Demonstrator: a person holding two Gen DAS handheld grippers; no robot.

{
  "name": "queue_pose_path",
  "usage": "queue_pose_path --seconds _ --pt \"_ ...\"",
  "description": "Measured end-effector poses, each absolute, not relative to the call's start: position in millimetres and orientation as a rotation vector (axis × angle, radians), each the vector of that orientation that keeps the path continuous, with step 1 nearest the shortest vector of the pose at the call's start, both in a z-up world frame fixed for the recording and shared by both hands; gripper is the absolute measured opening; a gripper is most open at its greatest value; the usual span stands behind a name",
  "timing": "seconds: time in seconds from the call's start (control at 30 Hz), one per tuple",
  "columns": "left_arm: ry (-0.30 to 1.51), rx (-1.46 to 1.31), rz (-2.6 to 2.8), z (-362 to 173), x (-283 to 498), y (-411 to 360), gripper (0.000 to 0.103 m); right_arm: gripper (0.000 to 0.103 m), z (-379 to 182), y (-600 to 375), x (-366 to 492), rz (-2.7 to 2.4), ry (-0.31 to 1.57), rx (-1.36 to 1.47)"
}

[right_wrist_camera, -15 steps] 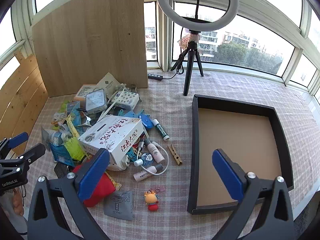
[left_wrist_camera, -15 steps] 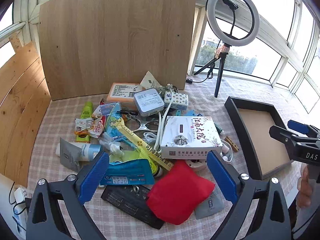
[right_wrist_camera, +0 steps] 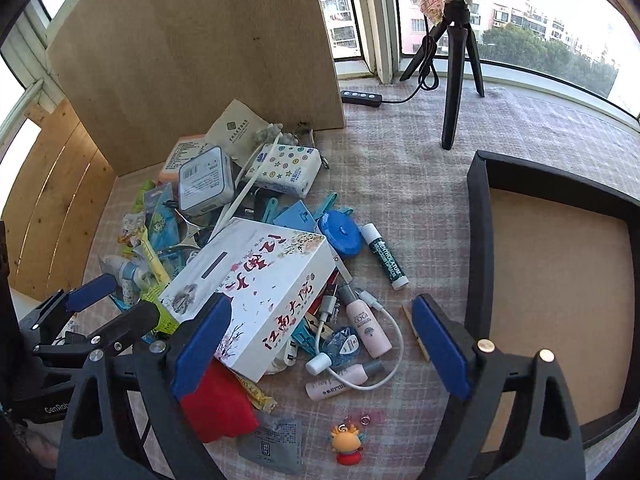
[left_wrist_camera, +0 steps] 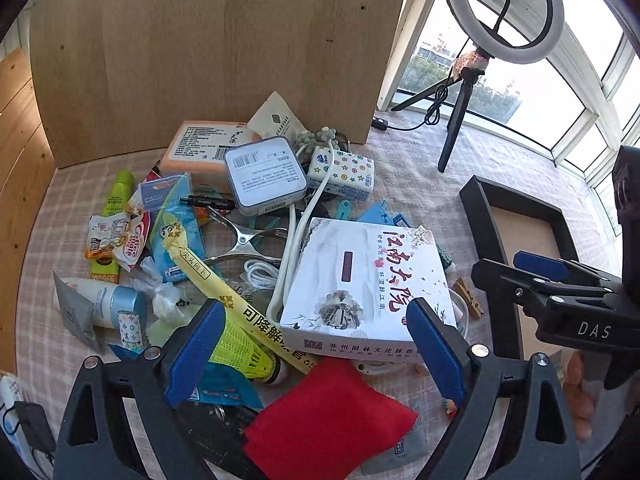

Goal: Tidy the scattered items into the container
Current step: 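Grasp the white printed tissue box with the right gripper, then carry the tissue box into the black tray and open the right gripper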

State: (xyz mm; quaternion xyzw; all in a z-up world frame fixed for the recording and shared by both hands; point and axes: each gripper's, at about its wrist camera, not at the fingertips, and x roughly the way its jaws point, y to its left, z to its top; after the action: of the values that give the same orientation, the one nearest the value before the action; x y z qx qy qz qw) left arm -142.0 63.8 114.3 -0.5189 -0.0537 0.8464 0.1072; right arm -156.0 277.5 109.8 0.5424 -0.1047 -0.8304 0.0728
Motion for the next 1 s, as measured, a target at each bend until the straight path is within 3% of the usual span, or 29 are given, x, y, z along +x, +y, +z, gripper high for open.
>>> queue_pose_path --seconds 0.13,0.23,0.4,0.5,0.63,1.0 --pt "-0.178 -1.593 2.433 99 -158 62 0.088 0.067 82 279 -173 -2.381 -0.434 1.754" --pt "-0.211 -1.624 2.387 89 -164 61 0.083 0.066 72 279 -177 -2.331 -0.511 1.774" --pt "-0.275 -1.640 2.313 77 -169 66 0.082 0.066 71 273 -183 -2.309 -0.513 1.781" --pt "-0.314 -1.633 2.281 79 -169 71 0.073 0.063 70 271 -187 -2.282 -0.531 1.781" --pt "-0.278 -1.607 2.268 85 -165 82 0.072 0.056 70 266 -187 -2.238 -0.555 1.776" --pt "-0.278 -1.559 2.306 102 -150 97 0.072 0.053 83 276 -176 -2.288 -0.522 1.725"
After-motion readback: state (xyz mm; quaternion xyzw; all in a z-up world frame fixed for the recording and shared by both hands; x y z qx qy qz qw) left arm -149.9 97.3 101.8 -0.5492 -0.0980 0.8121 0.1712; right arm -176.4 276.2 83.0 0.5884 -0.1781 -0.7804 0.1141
